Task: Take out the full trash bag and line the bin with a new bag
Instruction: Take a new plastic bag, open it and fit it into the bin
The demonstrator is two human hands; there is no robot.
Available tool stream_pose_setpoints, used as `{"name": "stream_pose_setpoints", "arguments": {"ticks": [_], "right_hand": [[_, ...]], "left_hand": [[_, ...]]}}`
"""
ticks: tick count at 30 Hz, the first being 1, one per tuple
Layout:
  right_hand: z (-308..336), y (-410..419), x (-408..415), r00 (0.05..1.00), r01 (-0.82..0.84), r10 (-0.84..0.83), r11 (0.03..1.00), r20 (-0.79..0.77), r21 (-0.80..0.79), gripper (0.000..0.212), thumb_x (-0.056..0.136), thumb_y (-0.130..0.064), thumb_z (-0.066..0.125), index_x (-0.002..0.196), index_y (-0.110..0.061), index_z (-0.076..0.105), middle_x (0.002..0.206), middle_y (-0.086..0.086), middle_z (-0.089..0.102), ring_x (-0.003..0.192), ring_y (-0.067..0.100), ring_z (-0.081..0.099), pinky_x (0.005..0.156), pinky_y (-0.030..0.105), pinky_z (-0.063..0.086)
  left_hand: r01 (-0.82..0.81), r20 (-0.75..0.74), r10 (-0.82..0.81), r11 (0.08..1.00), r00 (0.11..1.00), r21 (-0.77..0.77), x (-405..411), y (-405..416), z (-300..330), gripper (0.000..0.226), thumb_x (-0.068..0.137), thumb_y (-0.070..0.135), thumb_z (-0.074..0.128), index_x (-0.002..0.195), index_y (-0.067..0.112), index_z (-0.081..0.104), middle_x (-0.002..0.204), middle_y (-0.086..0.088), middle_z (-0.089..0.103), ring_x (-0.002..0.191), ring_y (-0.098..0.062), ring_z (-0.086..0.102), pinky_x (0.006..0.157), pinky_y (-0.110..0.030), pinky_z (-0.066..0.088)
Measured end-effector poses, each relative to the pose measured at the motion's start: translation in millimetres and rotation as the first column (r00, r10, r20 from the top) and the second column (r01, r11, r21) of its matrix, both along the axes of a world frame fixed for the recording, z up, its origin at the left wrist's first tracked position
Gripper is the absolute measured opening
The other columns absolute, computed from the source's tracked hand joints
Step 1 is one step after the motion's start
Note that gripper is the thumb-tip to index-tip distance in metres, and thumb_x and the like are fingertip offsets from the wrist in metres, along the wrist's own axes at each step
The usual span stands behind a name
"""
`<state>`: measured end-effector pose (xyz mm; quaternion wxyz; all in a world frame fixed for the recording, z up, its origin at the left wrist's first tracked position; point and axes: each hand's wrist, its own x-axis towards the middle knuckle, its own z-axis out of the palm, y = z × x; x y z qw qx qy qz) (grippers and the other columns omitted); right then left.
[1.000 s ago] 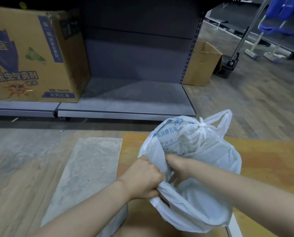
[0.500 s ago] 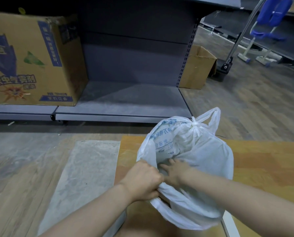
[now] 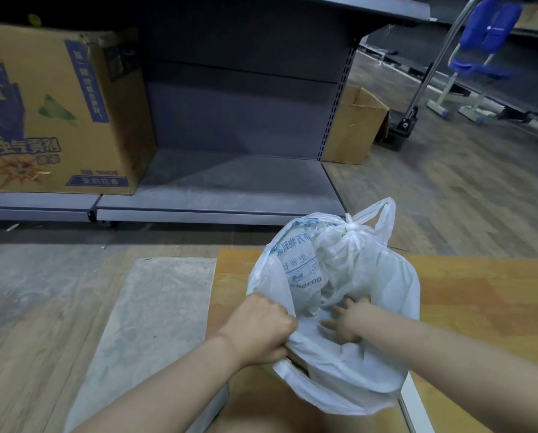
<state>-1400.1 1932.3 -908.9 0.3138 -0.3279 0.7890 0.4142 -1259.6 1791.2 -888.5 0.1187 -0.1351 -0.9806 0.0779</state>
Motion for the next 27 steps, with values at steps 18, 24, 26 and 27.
{"name": "stream_pose_setpoints", "arguments": {"ticks": [18, 24, 26, 27], "right_hand": [[56, 101, 68, 0.974, -0.144, 0.227, 0.574, -0.013, -0.806, 0.012, 0.074, -0.024, 0.043, 0.076, -0.025, 0.055, 0.071, -0.005, 0.061, 0.082, 0.011, 0.058, 0.103, 0.025, 0.040], [70, 128, 53, 0.973, -0.214, 0.211, 0.645, -0.097, -0.734, 0.036, 0.076, -0.009, 0.047, 0.099, -0.027, 0.068, 0.108, -0.013, 0.064, 0.119, 0.008, 0.045, 0.118, 0.026, 0.003], [73, 128, 51, 0.977, -0.204, 0.193, 0.697, -0.095, -0.688, 0.046, 0.073, -0.003, 0.047, 0.106, -0.027, 0.068, 0.116, -0.015, 0.061, 0.121, 0.008, 0.044, 0.118, 0.027, 0.011], [80, 127, 53, 0.978, -0.198, 0.188, 0.723, -0.087, -0.662, 0.055, 0.072, 0.002, 0.046, 0.113, -0.029, 0.065, 0.122, -0.014, 0.058, 0.124, 0.008, 0.041, 0.115, 0.023, 0.015]], "left_hand": [[0.124, -0.118, -0.104, 0.976, 0.988, 0.179, 18, 8, 14, 0.071, 0.068, 0.085, 0.030, 0.065, 0.019, 0.059, 0.060, 0.006, 0.055, 0.059, -0.015, 0.053, 0.081, -0.031, 0.035], [0.164, -0.020, -0.163, 0.984, 0.986, 0.070, 3, -21, 28, 0.079, 0.061, 0.092, 0.027, 0.068, 0.018, 0.055, 0.071, 0.006, 0.051, 0.071, -0.014, 0.053, 0.106, -0.040, 0.021], [0.170, 0.026, -0.172, 0.983, 0.985, 0.064, 1, -20, 26, 0.079, 0.057, 0.093, 0.032, 0.070, 0.019, 0.056, 0.069, 0.007, 0.051, 0.068, -0.015, 0.052, 0.098, -0.035, 0.027], [0.161, 0.024, -0.163, 0.985, 0.986, 0.069, 0, -18, 22, 0.078, 0.057, 0.092, 0.034, 0.073, 0.020, 0.059, 0.069, 0.008, 0.052, 0.068, -0.015, 0.051, 0.095, -0.033, 0.029]]}}
